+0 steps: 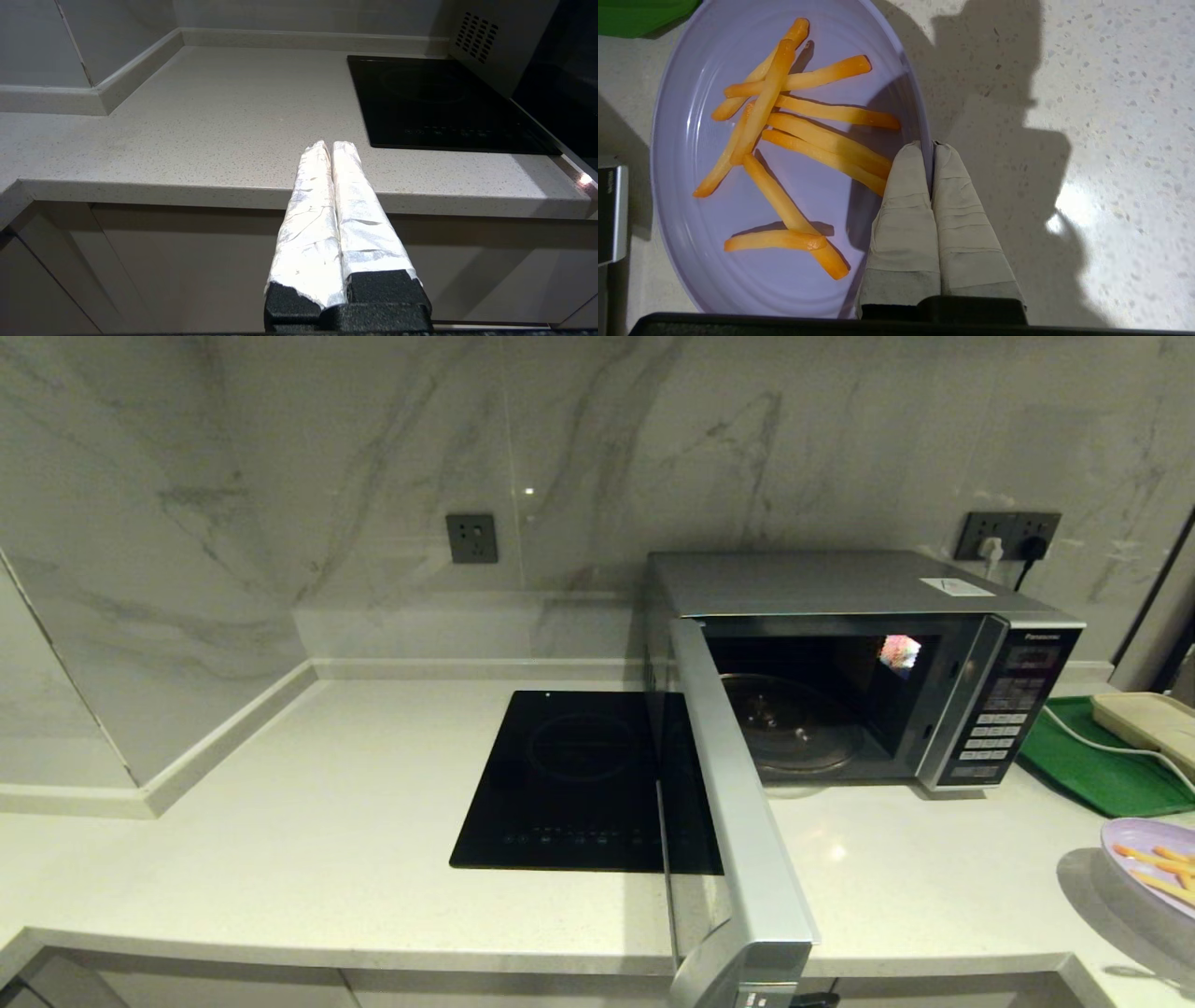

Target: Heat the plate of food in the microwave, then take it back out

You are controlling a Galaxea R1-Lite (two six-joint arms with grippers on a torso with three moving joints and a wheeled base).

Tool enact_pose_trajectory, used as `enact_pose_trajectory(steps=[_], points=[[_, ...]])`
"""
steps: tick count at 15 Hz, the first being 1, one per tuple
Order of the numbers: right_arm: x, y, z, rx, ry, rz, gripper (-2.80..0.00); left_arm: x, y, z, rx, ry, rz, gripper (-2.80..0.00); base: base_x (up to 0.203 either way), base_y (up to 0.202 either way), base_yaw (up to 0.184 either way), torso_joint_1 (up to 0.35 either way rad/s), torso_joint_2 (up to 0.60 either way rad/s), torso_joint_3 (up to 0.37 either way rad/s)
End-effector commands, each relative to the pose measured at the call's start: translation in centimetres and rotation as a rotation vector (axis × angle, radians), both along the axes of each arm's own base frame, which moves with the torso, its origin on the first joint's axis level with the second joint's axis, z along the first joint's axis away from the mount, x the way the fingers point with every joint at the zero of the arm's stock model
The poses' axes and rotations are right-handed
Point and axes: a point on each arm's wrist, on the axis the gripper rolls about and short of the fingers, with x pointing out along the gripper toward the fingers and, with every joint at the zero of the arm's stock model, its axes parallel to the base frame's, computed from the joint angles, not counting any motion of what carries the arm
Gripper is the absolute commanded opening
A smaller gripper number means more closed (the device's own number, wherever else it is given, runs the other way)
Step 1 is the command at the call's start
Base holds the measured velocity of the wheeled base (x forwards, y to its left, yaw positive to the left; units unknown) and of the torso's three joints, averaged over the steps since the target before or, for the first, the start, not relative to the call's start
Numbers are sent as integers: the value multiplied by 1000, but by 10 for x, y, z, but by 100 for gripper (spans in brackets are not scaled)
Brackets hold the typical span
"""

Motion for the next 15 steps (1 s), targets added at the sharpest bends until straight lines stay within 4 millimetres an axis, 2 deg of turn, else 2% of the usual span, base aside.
enact_pose_trajectory(steps=[1, 4, 9, 15], points=[[8, -11, -23, 35, 25, -5, -280, 0, 0, 0, -1, -2, 1, -280, 0, 0, 0, 0, 0, 0], [14, -19, -38, 40, 31, -5, -280, 0, 0, 0, -1, -2, 1, -280, 0, 0, 0, 0, 0, 0], [25, -33, -46, 38, 32, -4, -280, 0, 0, 0, -1, -2, 1, -280, 0, 0, 0, 0, 0, 0], [28, -38, -56, 41, 40, 4, -280, 0, 0, 0, -1, -1, 1, -280, 0, 0, 0, 0, 0, 0]])
